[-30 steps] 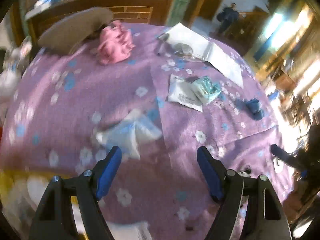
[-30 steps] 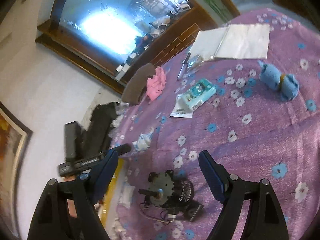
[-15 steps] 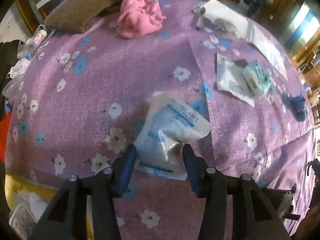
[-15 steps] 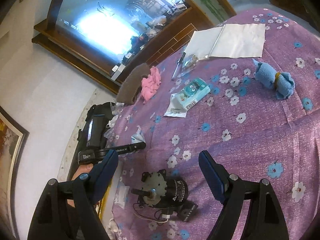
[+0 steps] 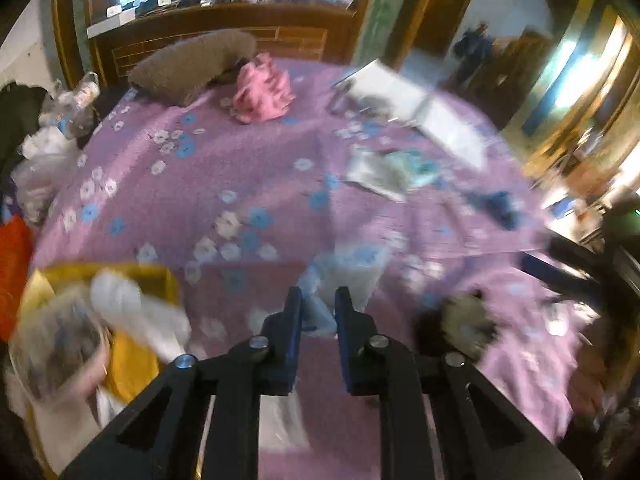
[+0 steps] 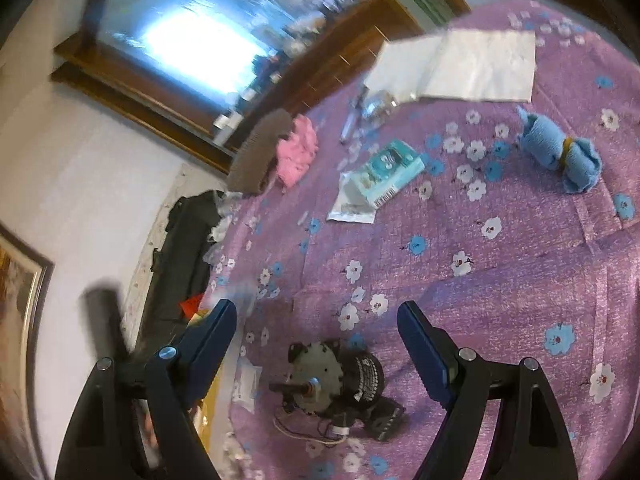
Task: Organize soft objects
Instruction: 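Grasp desiccant sachet with left tool while right tool grasps teal wipes pack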
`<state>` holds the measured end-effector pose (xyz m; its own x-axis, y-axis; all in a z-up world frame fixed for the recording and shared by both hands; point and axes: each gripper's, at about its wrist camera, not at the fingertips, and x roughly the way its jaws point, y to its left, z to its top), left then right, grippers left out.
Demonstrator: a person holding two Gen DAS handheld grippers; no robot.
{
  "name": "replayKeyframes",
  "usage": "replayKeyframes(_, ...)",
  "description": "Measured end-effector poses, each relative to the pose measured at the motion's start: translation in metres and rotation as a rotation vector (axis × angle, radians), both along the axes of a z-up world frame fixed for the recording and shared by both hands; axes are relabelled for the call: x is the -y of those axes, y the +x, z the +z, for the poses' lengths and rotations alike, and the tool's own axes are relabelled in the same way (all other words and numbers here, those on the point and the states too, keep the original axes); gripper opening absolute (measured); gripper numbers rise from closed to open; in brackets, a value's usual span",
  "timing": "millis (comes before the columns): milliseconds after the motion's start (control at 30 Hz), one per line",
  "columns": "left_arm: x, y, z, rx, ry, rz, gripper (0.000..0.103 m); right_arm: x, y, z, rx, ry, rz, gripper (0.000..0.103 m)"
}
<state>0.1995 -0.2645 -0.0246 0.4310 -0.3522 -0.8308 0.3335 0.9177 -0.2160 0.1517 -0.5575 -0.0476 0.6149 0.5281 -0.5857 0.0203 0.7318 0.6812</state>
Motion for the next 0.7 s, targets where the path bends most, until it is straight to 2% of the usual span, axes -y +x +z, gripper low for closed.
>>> replayKeyframes(100,-0.006,-0.012,0.0,-0.028,-0.069,0.01,0.014,-0.008,0.029,0.013,-0.021,-0.075,0.029,0.086)
replayKeyframes(200,-0.004,-0.015,-0.01,-0.036,-0.049,0.019,0.013,-0.014,0.061,0.018,-0.009,-0.15,0.059,0.086)
replayKeyframes(233,-0.003,-0.017,-0.013,-0.033,-0.054,0.01,0.013,-0.014,0.072,0.015,-0.019,-0.169,0.059,0.086)
replayKeyframes(300,-0.007,-0.025,-0.017,-0.028,-0.044,0.025,0.002,-0.009,0.096,0.004,-0.052,-0.183,0.041,0.086)
replayKeyframes(367,-0.008,-0.032,-0.019,-0.005,-0.036,0.016,0.002,-0.004,0.115,-0.007,-0.083,-0.171,0.024,0.086)
replayKeyframes(400,-0.01,-0.036,-0.024,-0.013,-0.019,0.036,0.002,-0.004,0.126,-0.012,-0.088,-0.183,0.034,0.086)
replayKeyframes(467,-0.013,-0.038,-0.033,-0.044,-0.04,0.015,0.003,-0.004,0.143,-0.022,-0.121,-0.224,0.018,0.086)
replayKeyframes(533,-0.02,-0.043,-0.038,-0.05,-0.061,0.047,0.013,-0.005,0.16,-0.032,-0.135,-0.257,0.026,0.086)
replayKeyframes(600,-0.023,-0.048,-0.038,-0.027,-0.083,0.048,0.056,-0.006,0.17,-0.038,-0.153,-0.379,-0.01,0.086)
replayKeyframes(633,-0.024,-0.05,-0.037,-0.022,-0.098,0.055,0.064,-0.006,0.175,-0.044,-0.169,-0.389,-0.015,0.086)
replayKeyframes(700,-0.023,-0.052,-0.036,-0.02,-0.107,0.045,0.067,-0.007,0.179,-0.05,-0.172,-0.385,-0.012,0.088)
